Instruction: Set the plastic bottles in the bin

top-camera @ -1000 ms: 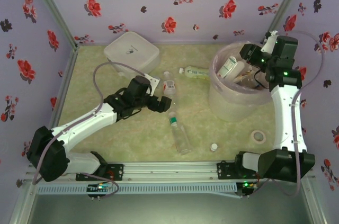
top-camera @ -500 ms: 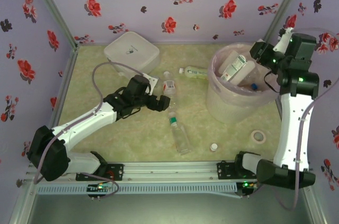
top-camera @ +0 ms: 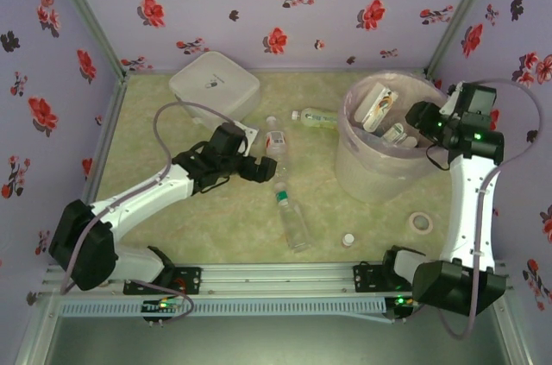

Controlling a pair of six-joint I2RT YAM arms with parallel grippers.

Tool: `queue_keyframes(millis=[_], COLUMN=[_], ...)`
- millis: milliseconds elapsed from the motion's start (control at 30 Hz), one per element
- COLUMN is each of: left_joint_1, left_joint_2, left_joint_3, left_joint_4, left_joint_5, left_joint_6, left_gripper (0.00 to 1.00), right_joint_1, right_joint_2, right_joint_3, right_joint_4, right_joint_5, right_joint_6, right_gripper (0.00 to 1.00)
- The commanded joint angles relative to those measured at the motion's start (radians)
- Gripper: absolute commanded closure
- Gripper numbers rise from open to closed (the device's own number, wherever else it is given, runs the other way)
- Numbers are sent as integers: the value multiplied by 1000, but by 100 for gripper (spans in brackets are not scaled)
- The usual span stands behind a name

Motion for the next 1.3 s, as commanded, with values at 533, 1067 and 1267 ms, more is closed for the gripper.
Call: queue_keyframes(millis=[533, 1067, 1267], left_joint_1=[50, 209, 216], left_joint_2=[41, 68, 166], left_joint_3=[49, -51, -47], left_joint_4=[-68, -123, -90], left_joint_5=[-61, -321, -338], left_joint_6=[-93, -798, -992], left_gripper=[0, 1, 1], right_joint_1=[2, 50, 82], right_joint_2=[-45, -94, -81], right_joint_3=[175, 175, 183], right_joint_4=[-143, -41, -78], right_joint_5=[40, -201, -207], right_joint_6=[-62, 3, -38], right_gripper=[37, 35, 34])
